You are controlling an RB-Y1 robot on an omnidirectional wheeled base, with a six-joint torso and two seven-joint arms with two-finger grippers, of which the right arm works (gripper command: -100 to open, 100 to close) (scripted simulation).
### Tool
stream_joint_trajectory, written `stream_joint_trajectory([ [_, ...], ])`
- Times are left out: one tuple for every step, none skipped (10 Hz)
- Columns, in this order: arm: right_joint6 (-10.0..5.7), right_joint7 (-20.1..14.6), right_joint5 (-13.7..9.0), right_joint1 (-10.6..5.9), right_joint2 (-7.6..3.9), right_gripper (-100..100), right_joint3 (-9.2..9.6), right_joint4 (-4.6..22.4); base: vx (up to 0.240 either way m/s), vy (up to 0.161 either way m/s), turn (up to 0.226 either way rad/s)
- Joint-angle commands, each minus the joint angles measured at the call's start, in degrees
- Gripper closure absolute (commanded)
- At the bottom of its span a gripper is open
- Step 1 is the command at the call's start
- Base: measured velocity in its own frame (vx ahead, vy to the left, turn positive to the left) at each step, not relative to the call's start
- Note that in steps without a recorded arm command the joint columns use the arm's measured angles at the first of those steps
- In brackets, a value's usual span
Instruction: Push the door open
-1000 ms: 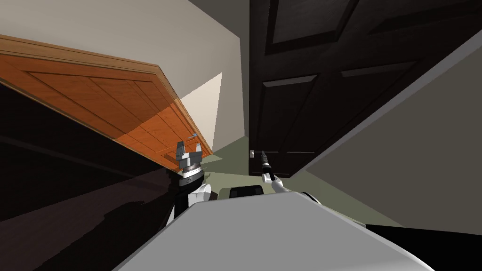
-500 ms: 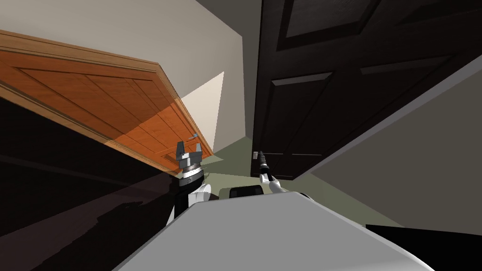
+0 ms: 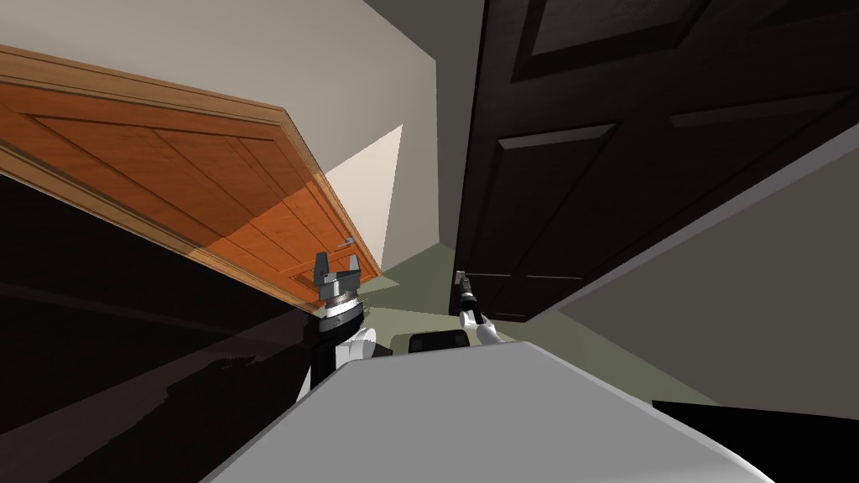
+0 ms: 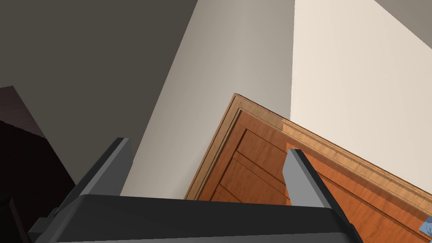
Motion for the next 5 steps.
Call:
stream_joint_trajectory([
  [-0.14, 0.0, 0.0, -0.17, -0.10, 100, -0.04, -0.1, -0.004, -0.014, 0.012],
  [-0.14, 0.0, 0.0, -0.17, -0.10, 100, -0.04, -0.1, -0.002, -0.007, 0.007],
  [-0.14, 0.0, 0.0, -0.17, -0.10, 100, -0.04, -0.1, 0.000, 0.000, 0.000],
  [-0.14, 0.0, 0.0, -0.17, -0.10, 100, -0.04, -0.1, 0.000, 0.000, 0.000],
  [-0.17, 0.5, -0.6, -0.07, -1.65, 100, -0.71, 0.0, 0.090, -0.006, 0.005],
])
